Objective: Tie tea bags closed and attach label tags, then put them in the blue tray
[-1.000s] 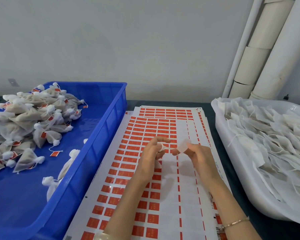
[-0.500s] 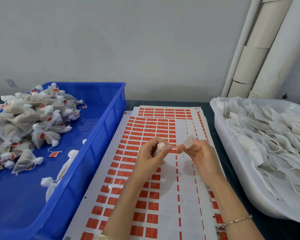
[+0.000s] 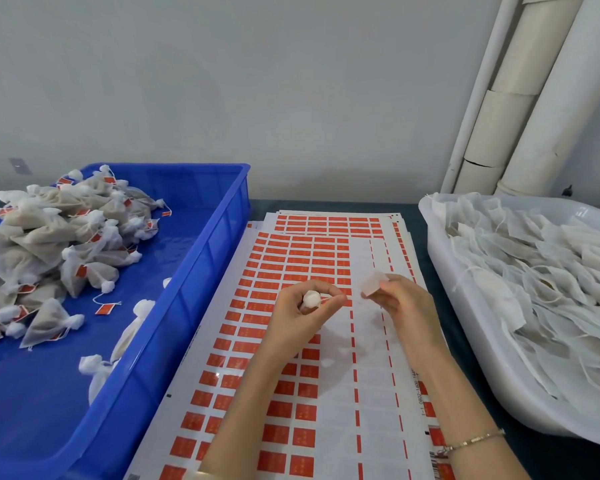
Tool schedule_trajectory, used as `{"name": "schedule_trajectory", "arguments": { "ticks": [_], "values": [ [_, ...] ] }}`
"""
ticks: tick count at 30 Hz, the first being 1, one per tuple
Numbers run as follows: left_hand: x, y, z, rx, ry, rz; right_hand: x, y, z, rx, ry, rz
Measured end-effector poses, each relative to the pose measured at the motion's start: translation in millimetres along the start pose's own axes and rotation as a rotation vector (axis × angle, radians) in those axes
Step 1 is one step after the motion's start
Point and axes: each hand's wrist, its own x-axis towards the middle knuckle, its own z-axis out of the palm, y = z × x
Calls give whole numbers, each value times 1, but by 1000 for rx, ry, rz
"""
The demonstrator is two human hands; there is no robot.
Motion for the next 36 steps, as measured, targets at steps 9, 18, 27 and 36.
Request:
{"name": "schedule_trajectory", "arguments": {
  "ticks": [9,18,27,36],
  "values": [
    [0,0,2,21,-73,-14,-10,6,2,-193,-111,-82],
    [1,-3,1,57,-12,-35,-10,6,1,-192,-171,-91],
    [2,-4,2,110,64,-72,-8,8,-1,-171,-172,-88],
    [2,-4,3,186,177,-134,-9,5,1,-71,-202,-40]
  ]
}}
